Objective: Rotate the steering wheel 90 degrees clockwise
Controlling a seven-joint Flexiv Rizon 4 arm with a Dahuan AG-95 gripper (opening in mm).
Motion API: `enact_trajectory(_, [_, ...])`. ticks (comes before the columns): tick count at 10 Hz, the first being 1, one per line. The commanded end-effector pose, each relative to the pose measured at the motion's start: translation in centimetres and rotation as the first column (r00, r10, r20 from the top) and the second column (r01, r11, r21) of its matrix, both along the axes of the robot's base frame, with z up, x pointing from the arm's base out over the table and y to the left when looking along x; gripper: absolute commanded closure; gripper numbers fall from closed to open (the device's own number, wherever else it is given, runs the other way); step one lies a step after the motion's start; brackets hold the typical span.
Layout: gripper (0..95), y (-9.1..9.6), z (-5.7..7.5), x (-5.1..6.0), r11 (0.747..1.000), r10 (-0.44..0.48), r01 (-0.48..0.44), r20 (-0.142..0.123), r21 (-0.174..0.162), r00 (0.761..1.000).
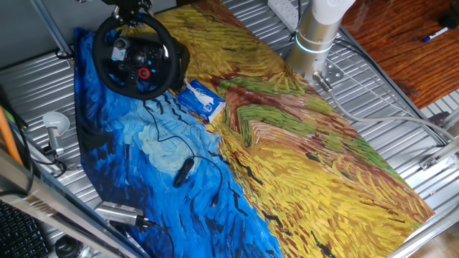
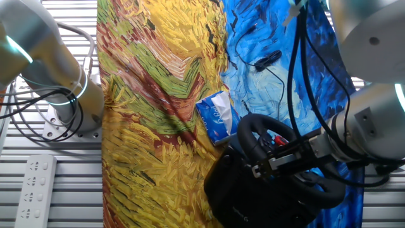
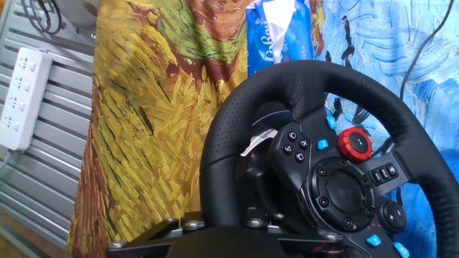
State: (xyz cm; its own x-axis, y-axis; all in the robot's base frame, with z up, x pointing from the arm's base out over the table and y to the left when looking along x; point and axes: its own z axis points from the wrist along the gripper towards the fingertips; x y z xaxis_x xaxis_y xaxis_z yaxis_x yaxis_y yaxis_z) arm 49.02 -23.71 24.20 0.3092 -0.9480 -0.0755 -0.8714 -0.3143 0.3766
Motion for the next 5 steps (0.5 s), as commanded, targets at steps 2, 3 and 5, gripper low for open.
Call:
enact_trajectory(2, [95.0,0.04,-0.03,0.08,1.000,-0.007,0.007,0.004,-0.004,1.000])
enact_trajectory(3, [95.0,0.06,-0.04,0.09,1.000,-0.008,0.008,0.003,-0.004,1.000])
enact_trajectory(5, [95.0,0.06,-0.04,0.10,1.000,-0.011,0.011,0.004,-0.005,1.000])
